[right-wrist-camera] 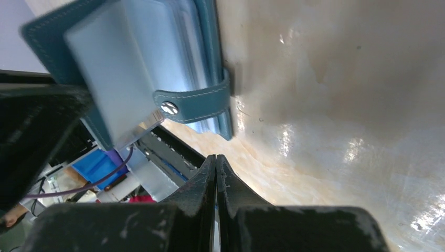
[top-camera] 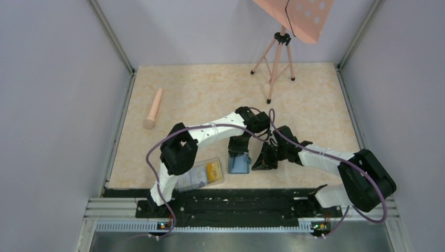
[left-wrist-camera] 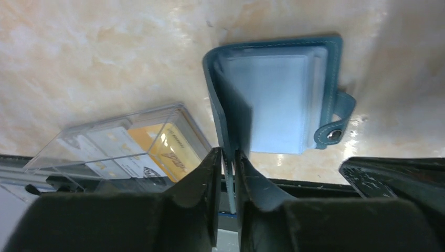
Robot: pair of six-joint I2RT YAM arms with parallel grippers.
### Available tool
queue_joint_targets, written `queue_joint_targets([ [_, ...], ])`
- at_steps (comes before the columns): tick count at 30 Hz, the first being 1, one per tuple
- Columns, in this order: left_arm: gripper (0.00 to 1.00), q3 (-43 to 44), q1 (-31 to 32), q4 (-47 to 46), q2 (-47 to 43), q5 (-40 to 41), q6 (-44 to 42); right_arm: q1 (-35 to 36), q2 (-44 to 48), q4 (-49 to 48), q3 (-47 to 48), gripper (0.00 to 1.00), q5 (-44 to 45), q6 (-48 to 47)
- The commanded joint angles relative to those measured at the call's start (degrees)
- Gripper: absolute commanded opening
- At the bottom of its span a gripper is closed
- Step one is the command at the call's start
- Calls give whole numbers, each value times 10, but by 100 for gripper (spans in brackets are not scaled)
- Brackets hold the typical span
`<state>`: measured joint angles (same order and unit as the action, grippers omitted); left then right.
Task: Put the credit cards into the card holder
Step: Close the card holder at the center of the board.
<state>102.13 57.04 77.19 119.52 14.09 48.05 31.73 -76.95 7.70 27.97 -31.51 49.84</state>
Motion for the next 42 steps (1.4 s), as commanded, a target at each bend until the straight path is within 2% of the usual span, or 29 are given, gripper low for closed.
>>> queue_joint_targets([
  [1, 24, -7, -1, -65, 4, -56, -9, 7, -1, -14, 28, 0, 9, -10],
  [6, 31, -34, -2, -127, -12, -110, -7, 7, -7, -13, 26, 0, 6, -11],
  [13, 34, -93, -9, -197, -12, -167, 3, 7, 24, 16, 33, 0, 28, -20],
  [18, 47, -136, -17, -270, -27, -200, 11, 2, 39, 32, 38, 0, 34, -35],
  [22, 46, -187, -35, -324, -60, -230, 32, -19, 50, 36, 37, 0, 31, -42],
  [26, 30, -250, -57, -385, -117, -247, 47, -41, 51, 30, 43, 0, 15, -52],
  [28, 27, -278, -68, -419, -148, -263, 49, -43, 41, 24, 51, 0, 4, -57],
  [31, 32, -304, -86, -454, -186, -292, 42, -43, 20, 2, 60, 0, -21, -55],
  [34, 37, -312, -102, -450, -214, -301, 31, -43, 2, -26, 63, 0, -37, -46],
  [42, 38, -320, -129, -383, -249, -264, -11, -43, -34, -30, 85, 0, -48, -54],
])
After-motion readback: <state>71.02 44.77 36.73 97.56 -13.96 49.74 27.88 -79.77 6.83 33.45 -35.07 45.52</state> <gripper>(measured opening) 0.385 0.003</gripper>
